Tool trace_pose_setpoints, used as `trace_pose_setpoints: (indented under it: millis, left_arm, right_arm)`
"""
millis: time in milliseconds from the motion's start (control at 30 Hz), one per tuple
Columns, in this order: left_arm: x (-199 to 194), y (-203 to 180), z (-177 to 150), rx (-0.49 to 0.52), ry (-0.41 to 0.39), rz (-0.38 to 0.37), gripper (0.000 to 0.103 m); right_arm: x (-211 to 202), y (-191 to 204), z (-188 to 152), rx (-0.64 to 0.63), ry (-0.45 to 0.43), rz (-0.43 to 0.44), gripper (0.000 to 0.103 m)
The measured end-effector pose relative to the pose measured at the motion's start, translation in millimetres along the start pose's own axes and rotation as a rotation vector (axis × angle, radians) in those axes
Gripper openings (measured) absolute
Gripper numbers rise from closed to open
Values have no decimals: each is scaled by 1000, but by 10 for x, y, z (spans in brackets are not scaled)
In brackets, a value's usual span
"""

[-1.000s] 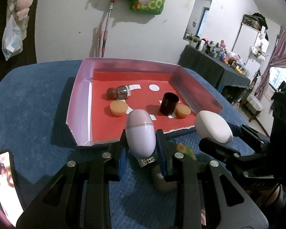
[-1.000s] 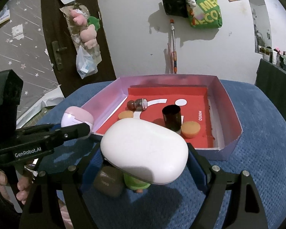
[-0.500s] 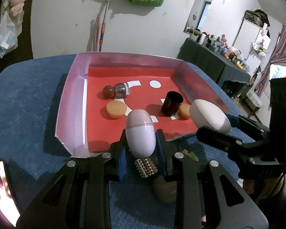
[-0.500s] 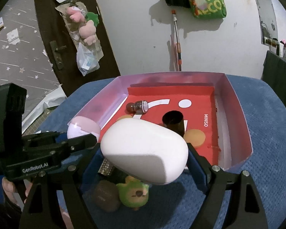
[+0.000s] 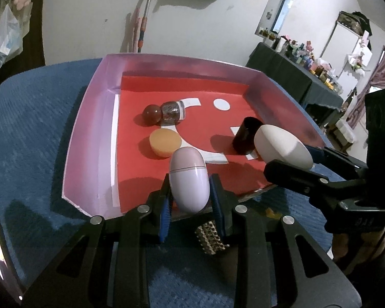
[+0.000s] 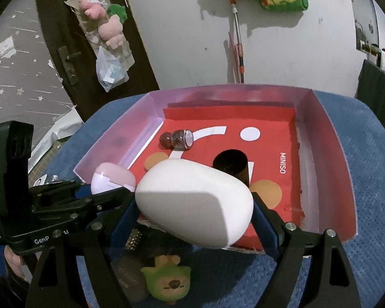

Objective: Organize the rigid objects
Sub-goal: 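Carry the white oval case and lavender egg case over the red box base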

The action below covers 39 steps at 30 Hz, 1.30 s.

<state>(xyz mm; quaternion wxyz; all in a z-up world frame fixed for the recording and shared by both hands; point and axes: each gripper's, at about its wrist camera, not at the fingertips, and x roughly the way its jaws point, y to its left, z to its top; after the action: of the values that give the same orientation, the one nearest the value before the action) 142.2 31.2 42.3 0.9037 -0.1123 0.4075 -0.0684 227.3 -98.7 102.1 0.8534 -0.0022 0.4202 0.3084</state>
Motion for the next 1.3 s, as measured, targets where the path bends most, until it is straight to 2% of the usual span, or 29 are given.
trace_pose_setpoints:
  millis: [333,533,900,1033,1133,1300]
  left_arm:
    - [130,43,37,0,22,20,26]
    - [239,83,48,-9,42,24,26]
    - [324,150,101,-35,28,5,26]
    - [355,167,162,-43,14,19,26]
    - [406,172,192,-44,1,32,26]
    - [452,135,212,-34,-14,42,26]
  right_arm:
    - [260,-64,38,13,67,-6,85]
    - [322,-92,53,17,70,-16,85]
    - [492,-233,64,21,74,-105,85]
    - [516,-272,91,19,55,-151,85]
    - [528,-304,129,5,37,-217,85]
    - [556,-324,140,-3,43,-240,85]
